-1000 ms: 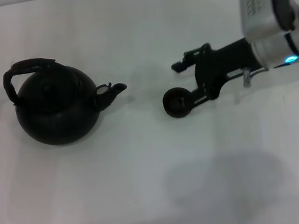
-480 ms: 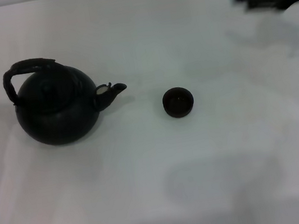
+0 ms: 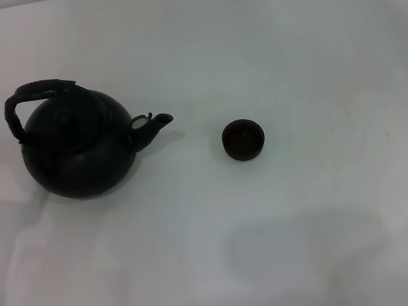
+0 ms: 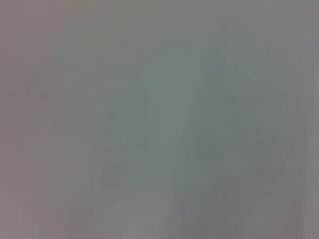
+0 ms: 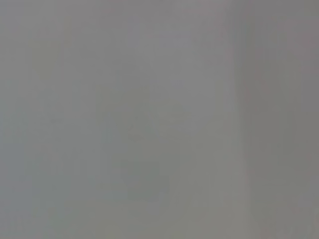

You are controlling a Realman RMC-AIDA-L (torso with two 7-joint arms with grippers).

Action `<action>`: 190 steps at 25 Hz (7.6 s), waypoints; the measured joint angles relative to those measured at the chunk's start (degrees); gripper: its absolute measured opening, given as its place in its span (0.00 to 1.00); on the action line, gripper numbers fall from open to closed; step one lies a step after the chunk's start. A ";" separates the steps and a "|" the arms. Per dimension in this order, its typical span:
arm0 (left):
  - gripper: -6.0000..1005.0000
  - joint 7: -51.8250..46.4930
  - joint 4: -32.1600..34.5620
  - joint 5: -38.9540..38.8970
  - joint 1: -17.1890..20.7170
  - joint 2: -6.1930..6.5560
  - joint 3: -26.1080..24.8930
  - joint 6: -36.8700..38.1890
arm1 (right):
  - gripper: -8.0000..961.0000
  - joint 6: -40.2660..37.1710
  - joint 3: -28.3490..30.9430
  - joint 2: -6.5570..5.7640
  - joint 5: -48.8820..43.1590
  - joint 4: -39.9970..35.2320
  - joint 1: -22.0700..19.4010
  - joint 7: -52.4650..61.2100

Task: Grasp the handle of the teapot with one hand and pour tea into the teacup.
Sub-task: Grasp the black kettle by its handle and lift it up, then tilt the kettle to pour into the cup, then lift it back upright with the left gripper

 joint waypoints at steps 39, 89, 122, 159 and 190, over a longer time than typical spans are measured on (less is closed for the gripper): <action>0.84 -9.50 0.48 5.42 -8.87 0.27 0.07 -16.59 | 0.90 -4.04 -3.36 1.26 -0.85 1.85 0.54 -5.20; 0.18 -29.51 13.35 7.13 -9.82 0.57 0.24 -15.51 | 0.90 -10.26 -5.69 1.45 -0.40 6.70 2.19 -8.10; 0.17 -68.94 71.87 32.79 -7.70 0.26 41.53 -57.98 | 0.90 -4.34 -4.91 1.53 4.79 8.89 0.75 -10.24; 0.14 -109.58 93.75 86.46 -9.29 0.25 54.31 -53.04 | 0.90 -4.11 -4.82 1.53 7.13 10.47 0.19 -12.43; 0.13 -112.86 93.94 97.79 -17.55 0.21 57.62 -44.44 | 0.90 -4.14 -4.82 1.53 9.57 11.96 0.17 -14.99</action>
